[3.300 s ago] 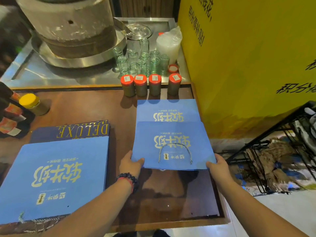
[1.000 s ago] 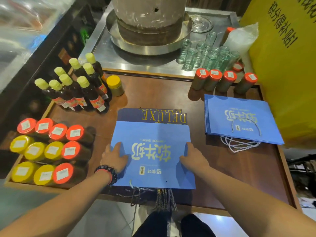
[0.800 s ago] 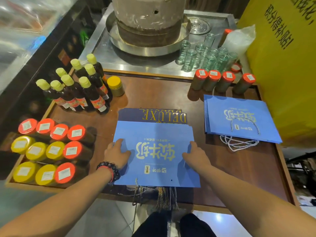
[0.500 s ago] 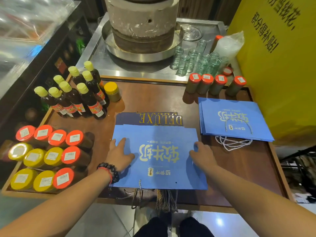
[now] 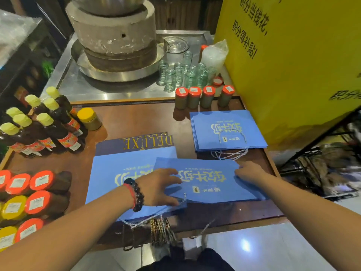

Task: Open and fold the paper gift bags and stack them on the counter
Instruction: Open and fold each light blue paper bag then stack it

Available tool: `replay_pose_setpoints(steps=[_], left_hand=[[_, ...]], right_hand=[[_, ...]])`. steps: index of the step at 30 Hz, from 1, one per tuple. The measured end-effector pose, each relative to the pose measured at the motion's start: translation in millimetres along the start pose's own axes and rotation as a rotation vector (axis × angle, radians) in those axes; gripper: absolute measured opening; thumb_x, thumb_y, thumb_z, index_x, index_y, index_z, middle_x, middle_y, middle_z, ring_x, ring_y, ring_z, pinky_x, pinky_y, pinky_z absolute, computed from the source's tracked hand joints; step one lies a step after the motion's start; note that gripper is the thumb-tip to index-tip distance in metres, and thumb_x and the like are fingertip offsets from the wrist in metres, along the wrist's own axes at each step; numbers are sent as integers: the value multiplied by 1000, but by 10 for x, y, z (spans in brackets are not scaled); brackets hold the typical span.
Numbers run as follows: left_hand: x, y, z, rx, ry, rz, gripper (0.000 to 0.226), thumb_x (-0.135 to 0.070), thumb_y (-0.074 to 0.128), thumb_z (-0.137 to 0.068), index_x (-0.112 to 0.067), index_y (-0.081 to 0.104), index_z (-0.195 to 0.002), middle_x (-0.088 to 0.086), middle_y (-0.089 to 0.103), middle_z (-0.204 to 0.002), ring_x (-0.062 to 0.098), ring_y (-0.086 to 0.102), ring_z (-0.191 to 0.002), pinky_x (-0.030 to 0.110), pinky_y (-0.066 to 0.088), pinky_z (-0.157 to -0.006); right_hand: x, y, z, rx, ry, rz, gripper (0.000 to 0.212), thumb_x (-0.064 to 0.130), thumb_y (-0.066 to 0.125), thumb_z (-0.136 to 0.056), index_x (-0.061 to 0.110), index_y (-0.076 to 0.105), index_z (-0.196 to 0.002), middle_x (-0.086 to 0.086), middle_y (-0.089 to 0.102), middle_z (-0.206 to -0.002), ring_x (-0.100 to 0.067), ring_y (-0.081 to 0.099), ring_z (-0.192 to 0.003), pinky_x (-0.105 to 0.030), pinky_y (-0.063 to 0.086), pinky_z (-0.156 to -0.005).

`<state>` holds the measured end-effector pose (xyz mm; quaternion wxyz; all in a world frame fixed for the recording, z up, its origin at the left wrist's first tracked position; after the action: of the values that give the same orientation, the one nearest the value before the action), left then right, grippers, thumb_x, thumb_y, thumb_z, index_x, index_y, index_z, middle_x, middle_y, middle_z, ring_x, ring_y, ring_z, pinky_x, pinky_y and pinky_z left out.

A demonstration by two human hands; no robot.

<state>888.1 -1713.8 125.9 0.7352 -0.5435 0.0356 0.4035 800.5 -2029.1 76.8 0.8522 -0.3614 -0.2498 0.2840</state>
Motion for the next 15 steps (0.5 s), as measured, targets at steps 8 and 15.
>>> replay_pose_setpoints(steps=[8, 15], left_hand=[[-609, -74, -601, -40, -55, 190, 42, -47, 63, -88, -20, 64, -120, -7, 62, -118, 10, 56, -109, 25, 43, -95], [-950, -51, -977, -160, -236, 215, 57, -47, 54, -93, -13, 34, -52, -2, 33, -49, 20, 38, -53, 32, 35, -59]], right_hand=[[-745, -355, -61, 56, 63, 130, 32, 24, 48, -94, 16, 32, -67, -3, 32, -65, -17, 30, -58, -32, 24, -55], [-905, -587, -64, 149, 41, 128, 40, 31, 35, -102, 0, 60, -111, -22, 57, -116, -31, 54, -104, -36, 43, -89]])
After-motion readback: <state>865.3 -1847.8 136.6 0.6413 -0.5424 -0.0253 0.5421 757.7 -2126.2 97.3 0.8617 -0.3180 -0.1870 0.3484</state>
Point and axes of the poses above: each hand's wrist, its own z-axis away from the middle knuckle, its own y-axis out of the palm, x = y × z, the point moved 3 cm from there along -z, towards the middle knuckle
